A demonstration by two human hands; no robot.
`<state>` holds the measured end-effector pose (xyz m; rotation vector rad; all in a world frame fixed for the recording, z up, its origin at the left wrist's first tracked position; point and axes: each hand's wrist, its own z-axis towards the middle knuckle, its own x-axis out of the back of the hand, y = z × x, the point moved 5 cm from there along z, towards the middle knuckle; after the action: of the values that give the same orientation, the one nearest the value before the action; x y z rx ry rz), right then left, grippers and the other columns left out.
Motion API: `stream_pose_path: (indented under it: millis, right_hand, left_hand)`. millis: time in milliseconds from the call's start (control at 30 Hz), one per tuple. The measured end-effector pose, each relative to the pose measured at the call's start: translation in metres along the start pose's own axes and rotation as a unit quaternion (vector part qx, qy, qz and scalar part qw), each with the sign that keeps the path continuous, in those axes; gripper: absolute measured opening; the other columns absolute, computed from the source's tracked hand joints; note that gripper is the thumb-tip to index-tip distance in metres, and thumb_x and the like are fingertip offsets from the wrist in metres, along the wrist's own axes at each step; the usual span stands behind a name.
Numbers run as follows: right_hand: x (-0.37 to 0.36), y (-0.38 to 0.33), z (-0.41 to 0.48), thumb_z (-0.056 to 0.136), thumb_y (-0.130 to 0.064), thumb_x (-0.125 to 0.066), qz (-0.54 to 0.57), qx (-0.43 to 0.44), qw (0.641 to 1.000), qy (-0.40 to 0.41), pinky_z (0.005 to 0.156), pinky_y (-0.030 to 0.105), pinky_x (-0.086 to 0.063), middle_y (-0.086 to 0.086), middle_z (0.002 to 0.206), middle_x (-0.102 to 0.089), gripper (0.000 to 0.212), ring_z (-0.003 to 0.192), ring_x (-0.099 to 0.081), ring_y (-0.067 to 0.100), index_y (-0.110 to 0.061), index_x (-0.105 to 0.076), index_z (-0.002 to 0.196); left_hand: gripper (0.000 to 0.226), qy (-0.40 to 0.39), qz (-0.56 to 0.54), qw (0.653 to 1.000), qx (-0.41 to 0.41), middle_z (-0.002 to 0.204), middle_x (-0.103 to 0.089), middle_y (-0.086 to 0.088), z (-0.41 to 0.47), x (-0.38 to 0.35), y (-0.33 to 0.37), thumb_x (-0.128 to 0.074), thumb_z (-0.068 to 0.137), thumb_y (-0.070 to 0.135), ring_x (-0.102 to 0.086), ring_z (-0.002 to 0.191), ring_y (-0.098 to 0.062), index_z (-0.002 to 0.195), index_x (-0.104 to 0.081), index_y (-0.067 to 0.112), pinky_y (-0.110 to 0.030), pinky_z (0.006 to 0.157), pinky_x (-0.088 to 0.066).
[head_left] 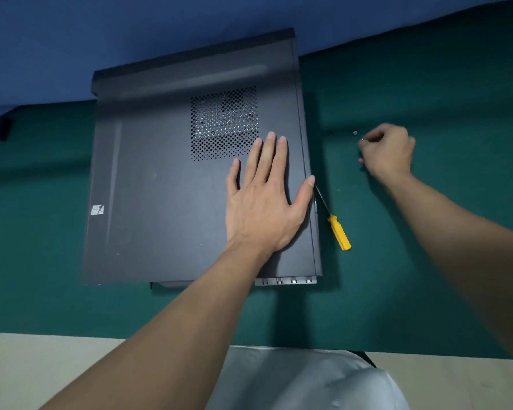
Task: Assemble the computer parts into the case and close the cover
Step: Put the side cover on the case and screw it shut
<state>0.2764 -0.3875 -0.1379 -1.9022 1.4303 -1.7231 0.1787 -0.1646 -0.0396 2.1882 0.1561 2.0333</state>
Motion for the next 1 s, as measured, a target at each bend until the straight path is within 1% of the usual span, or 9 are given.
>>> stream_pose_path:
  millis: [67,167,333,433,533,700,900,967,1000]
  right_hand:
    - [0.008,0.0,-0.023,0.078,-0.012,-0.061,0.079,-0.032,0.996,0.007,0.059,0.037,-0.059,0.006,0.079,-0.072,0.013,0.062,-0.07,0.018,-0.022,-0.062,0.07]
    - [0.022,-0.001,-0.063,0.077,-0.009,-0.065,0.166,-0.028,0.986,0.013,0.066,0.04,-0.059,0.002,0.068,-0.069,0.018,0.06,-0.069,0.017,-0.022,-0.059,0.068]
    - [0.046,0.004,-0.135,0.083,-0.009,-0.069,0.265,-0.011,0.964,0.013,0.061,0.029,-0.055,-0.001,0.066,-0.067,0.015,0.055,-0.065,0.011,-0.019,-0.064,0.073]
    - [0.051,-0.002,-0.174,0.083,-0.012,-0.071,0.264,0.021,0.964,0.006,0.058,0.024,-0.055,-0.004,0.06,-0.068,0.016,0.054,-0.066,0.011,-0.022,-0.067,0.071]
    - [0.051,-0.006,-0.2,0.083,-0.011,-0.071,0.264,0.04,0.964,-0.011,0.058,0.023,-0.055,-0.006,0.06,-0.069,0.018,0.054,-0.066,0.011,-0.025,-0.069,0.072]
    - [0.047,-0.01,-0.225,0.085,-0.007,-0.068,0.251,0.069,0.965,-0.033,0.062,0.02,-0.054,-0.007,0.067,-0.071,0.023,0.059,-0.069,0.012,-0.029,-0.07,0.078]
    - [0.048,-0.013,-0.248,0.086,-0.008,-0.067,0.21,0.134,0.968,-0.03,0.069,0.027,-0.057,-0.009,0.07,-0.071,0.019,0.064,-0.069,0.009,-0.027,-0.071,0.084]
    - [0.05,-0.015,-0.255,0.085,-0.009,-0.068,0.172,0.182,0.968,-0.013,0.071,0.029,-0.056,-0.008,0.072,-0.07,0.013,0.067,-0.067,0.009,-0.02,-0.073,0.088]
    - [0.05,-0.016,-0.261,0.085,-0.008,-0.069,0.146,0.217,0.965,0.004,0.071,0.029,-0.054,-0.008,0.076,-0.07,0.011,0.07,-0.066,0.01,-0.017,-0.073,0.089]
  left_hand:
    - [0.073,0.003,0.002,1.0,-0.004,0.162,-0.004,0.01,0.002,0.0,-0.001,-0.016,0.095,0.065,0.004,0.148,-0.006,0.156,-0.009,0.026,-0.041,0.12,0.001]
    - [0.074,0.002,0.005,1.0,-0.007,0.163,-0.003,0.01,0.004,0.0,-0.004,-0.014,0.094,0.066,0.005,0.148,-0.006,0.156,-0.009,0.026,-0.04,0.12,0.002]
    - [0.071,-0.021,0.0,0.999,-0.034,0.163,-0.006,0.005,-0.002,0.005,0.002,-0.019,0.098,0.062,0.003,0.149,-0.009,0.155,-0.013,0.021,-0.038,0.12,0.002]
    - [0.072,-0.038,0.001,0.993,-0.111,0.163,-0.007,0.0,-0.026,0.013,0.002,-0.02,0.097,0.062,0.0,0.149,-0.013,0.155,-0.017,0.018,-0.034,0.12,0.0]
    - [0.079,-0.053,0.027,0.978,-0.198,0.163,-0.006,0.001,-0.07,0.016,-0.009,-0.021,0.094,0.068,-0.001,0.149,-0.011,0.155,-0.016,0.018,-0.033,0.121,-0.002]
    - [0.074,-0.083,0.052,0.957,-0.274,0.161,-0.01,0.006,-0.091,0.026,-0.045,-0.029,0.095,0.062,-0.004,0.149,-0.009,0.155,-0.019,0.019,-0.033,0.122,-0.009]
    - [0.07,-0.068,0.056,0.959,-0.268,0.161,-0.01,0.006,-0.096,0.026,-0.047,-0.032,0.098,0.055,-0.002,0.149,-0.011,0.155,-0.017,0.018,-0.03,0.122,0.0]
    - [0.069,-0.067,0.031,0.966,-0.248,0.161,-0.011,0.01,-0.093,0.028,-0.045,-0.037,0.097,0.055,-0.004,0.149,-0.008,0.155,-0.019,0.022,-0.033,0.122,-0.006]
    - [0.066,-0.064,0.006,0.971,-0.23,0.16,-0.019,0.01,-0.095,0.032,-0.044,-0.043,0.097,0.054,-0.011,0.148,-0.008,0.153,-0.026,0.022,-0.035,0.121,-0.013]
